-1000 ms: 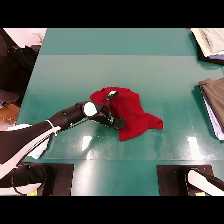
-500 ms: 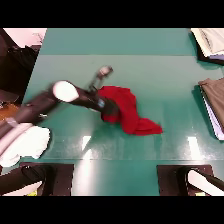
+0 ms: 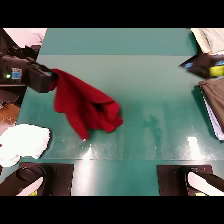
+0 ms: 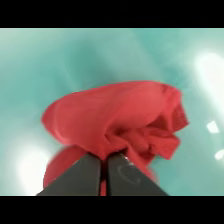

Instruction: Fold the shirts.

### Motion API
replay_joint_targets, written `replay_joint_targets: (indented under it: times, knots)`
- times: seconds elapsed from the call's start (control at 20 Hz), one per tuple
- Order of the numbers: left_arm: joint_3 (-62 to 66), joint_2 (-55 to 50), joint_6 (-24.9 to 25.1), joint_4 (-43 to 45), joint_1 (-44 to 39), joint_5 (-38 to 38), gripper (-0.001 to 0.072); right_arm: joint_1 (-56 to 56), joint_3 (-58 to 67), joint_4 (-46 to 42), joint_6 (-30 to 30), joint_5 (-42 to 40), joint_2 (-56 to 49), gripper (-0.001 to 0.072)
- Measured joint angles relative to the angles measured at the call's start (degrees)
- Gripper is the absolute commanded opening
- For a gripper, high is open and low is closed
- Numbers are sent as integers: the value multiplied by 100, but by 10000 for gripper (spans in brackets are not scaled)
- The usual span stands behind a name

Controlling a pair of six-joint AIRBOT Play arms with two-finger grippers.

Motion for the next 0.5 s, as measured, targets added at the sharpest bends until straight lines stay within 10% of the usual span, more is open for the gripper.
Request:
replay_joint_targets:
  times: [0.5]
  knots:
    - [94,92,-81,481,101,-542,24,3034,-1054,245,-752,-1222,-1961,593]
